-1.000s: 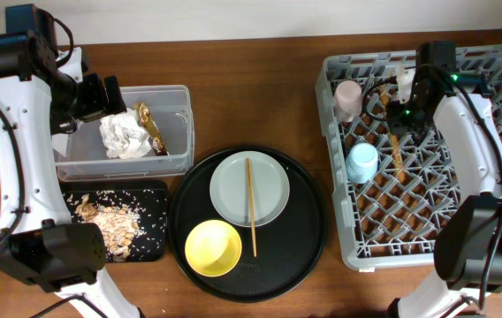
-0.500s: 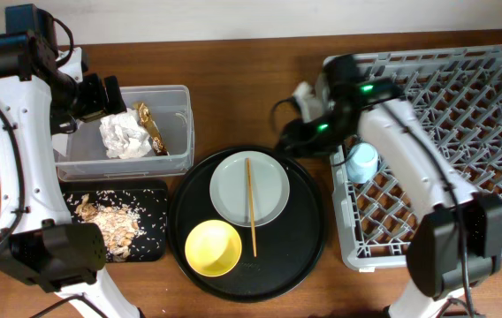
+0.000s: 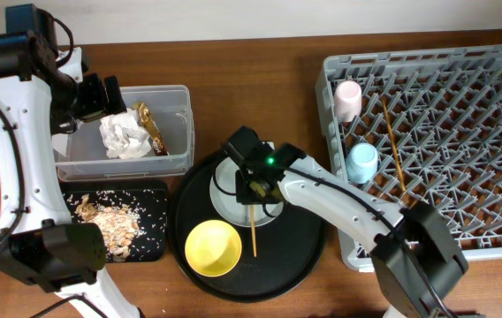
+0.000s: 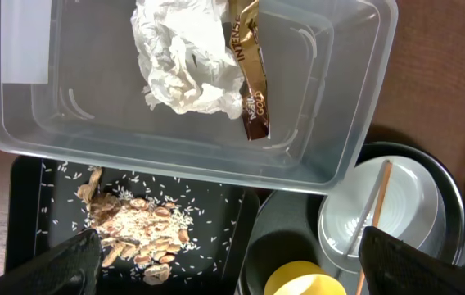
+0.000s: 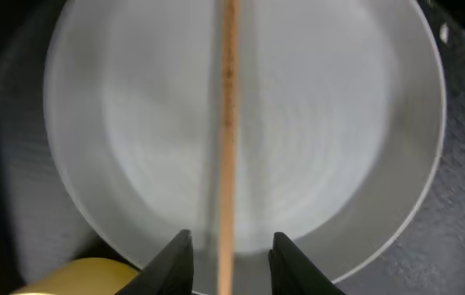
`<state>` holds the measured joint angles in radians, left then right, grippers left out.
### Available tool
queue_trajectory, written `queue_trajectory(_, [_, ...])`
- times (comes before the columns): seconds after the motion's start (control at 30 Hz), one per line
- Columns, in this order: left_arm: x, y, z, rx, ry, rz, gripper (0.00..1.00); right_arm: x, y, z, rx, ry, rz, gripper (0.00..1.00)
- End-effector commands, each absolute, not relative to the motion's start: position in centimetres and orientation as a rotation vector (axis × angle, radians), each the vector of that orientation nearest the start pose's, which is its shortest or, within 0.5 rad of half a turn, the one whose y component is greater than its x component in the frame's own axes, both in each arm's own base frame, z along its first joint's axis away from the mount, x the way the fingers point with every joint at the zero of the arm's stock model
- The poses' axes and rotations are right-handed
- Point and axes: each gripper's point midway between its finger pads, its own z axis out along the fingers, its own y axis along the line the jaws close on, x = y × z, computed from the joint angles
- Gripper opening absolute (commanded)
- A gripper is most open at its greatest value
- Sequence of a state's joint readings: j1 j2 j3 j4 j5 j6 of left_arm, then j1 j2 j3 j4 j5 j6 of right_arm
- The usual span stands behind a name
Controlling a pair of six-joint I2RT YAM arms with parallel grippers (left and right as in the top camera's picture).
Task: Sort waste into correct bins and load items into the dishwasher rack
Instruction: 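Grasp the second chopstick from the plate with the right gripper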
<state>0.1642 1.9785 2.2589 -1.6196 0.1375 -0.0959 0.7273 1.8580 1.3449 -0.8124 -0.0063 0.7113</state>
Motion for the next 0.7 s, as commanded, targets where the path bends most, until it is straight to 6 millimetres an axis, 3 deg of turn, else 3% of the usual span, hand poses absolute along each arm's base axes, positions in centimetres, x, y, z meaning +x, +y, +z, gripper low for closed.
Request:
queue_trajectory(0.0, [39.8,4.4,24.5,-0.368,2.871,-0.183,0.99,28.9,26.2,4.1,-0.011,2.968,0.257,0.32])
queue_trajectory(0.07, [39.8,4.4,24.5,-0.368,2.871,-0.183,0.99,28.7,26.2,3.1,-0.013,2.964,0.27,0.33])
queue_trajectory(0.23, [39.8,4.4,24.5,-0.368,2.871,-0.183,0.99,28.3,27.2,2.9,-0.043,2.96,0.309,0.32])
queue_trajectory(0.43, [39.8,4.4,24.5,-0.369,2.871,-0.183,0.99,27.5,27.8,0.7,-0.08,2.992,0.272,0.31])
queue_trajectory(0.63, [39.8,4.4,24.5,-0.369,2.871,-0.183,0.99,27.6,27.7,0.8,-0.077,2.991,0.274,0.04])
queue_trajectory(0.67, [39.8,4.4,24.5,-0.368,2.871,-0.182,0.99,28.1,27.5,1.2,-0.058,2.985,0.278,0.04])
